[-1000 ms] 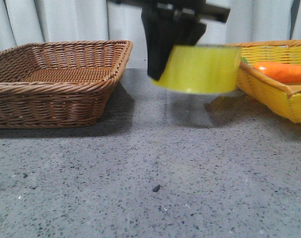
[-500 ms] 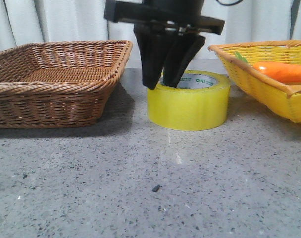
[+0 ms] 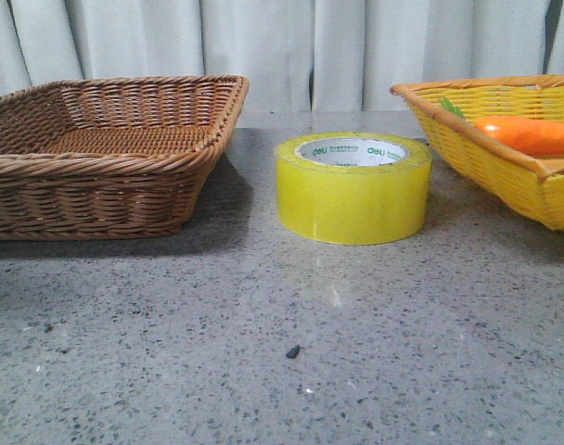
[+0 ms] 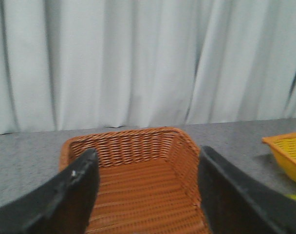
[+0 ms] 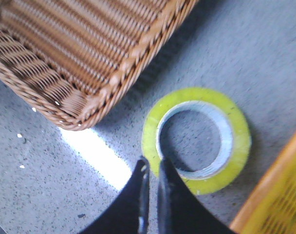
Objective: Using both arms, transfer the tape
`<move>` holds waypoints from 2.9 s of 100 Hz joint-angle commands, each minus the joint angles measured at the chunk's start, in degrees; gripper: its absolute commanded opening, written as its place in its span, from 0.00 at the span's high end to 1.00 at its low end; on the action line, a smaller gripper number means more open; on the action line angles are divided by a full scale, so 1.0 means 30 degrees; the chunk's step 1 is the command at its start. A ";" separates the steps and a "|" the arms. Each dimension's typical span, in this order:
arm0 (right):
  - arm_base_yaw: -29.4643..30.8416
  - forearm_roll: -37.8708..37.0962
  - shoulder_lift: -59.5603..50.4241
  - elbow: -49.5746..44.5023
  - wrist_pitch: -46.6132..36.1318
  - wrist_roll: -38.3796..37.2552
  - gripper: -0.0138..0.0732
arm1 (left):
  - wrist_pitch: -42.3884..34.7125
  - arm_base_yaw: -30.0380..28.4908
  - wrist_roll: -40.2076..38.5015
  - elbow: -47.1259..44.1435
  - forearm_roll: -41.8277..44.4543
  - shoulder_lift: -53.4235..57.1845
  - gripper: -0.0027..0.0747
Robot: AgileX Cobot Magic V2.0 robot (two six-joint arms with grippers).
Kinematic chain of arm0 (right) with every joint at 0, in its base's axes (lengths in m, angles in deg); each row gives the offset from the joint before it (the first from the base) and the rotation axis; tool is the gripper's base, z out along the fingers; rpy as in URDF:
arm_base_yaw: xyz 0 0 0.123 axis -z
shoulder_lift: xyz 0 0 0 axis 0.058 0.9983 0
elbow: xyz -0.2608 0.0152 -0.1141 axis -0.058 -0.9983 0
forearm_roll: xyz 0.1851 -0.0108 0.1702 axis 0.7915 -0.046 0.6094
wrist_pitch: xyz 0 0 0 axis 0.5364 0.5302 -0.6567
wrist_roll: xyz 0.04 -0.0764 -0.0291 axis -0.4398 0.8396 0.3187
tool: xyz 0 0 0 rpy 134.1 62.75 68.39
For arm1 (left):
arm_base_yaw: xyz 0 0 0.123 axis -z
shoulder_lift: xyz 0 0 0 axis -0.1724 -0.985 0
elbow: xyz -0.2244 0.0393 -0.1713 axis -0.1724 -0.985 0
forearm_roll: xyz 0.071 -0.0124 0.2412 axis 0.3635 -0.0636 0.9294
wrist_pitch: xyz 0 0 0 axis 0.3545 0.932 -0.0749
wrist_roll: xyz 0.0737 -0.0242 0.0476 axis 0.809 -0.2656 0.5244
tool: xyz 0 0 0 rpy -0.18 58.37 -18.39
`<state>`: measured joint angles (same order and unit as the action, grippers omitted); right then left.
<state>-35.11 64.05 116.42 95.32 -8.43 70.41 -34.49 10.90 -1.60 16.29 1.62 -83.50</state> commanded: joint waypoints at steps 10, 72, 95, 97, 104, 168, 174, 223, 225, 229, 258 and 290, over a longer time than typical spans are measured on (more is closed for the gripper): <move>0.0065 -0.1188 -0.3297 0.0613 -0.2887 0.0269 0.93 | -0.1176 0.3021 0.0005 0.3150 0.0385 -0.3322 0.45; 0.0065 -0.2520 -0.7862 0.0568 -0.2718 0.0269 0.93 | 0.5622 1.0049 0.0799 1.1835 0.1276 -1.4726 0.34; 0.0065 -0.2570 -0.8083 0.0568 -0.2203 0.0269 0.93 | 0.8004 1.0787 0.0930 1.4190 0.1276 -1.7863 0.34; 0.0065 -0.2570 -0.8083 0.0568 -0.2161 0.0269 0.93 | 0.8153 1.0787 0.0930 1.4360 0.1276 -1.8091 0.34; 0.0065 -0.2570 -0.8083 0.0568 -0.2032 0.0269 0.93 | 0.8600 1.0828 0.0930 1.4915 0.1276 -1.8769 0.34; 0.0065 -0.2570 -0.8083 0.0568 -0.1733 0.0269 0.93 | 0.9561 1.0786 0.1355 1.6820 0.1276 -2.1767 0.57; 0.0065 -0.2570 -0.8083 0.0568 -0.1733 0.0269 0.93 | 0.9561 1.0786 0.1355 1.6896 0.1276 -2.1767 0.61; 0.0065 -0.2570 -0.8083 0.0568 -0.1733 0.0269 0.93 | 1.0782 1.0786 0.1355 1.8593 0.1376 -2.1391 0.99; 0.0065 -0.2570 -0.8083 0.0568 -0.1733 0.0269 0.93 | 1.0889 1.0786 0.1355 1.8752 0.1414 -2.1337 0.99; 0.0065 -0.2570 -0.8083 0.0568 -0.1733 0.0269 0.93 | 1.1065 1.0786 0.1355 1.9232 0.1630 -2.1148 0.99; 0.0065 -0.2570 -0.8083 0.0568 -0.1699 0.0269 0.93 | 1.3163 0.9467 0.1242 2.1096 0.3153 -1.8253 0.99; 0.0065 -0.2570 -0.8083 0.0568 -0.1734 0.0269 0.93 | 1.7611 0.5274 0.1164 2.0183 0.3153 -1.6321 0.99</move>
<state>-35.11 57.14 93.12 95.32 -9.94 70.77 19.13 28.90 2.38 76.72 11.09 -135.37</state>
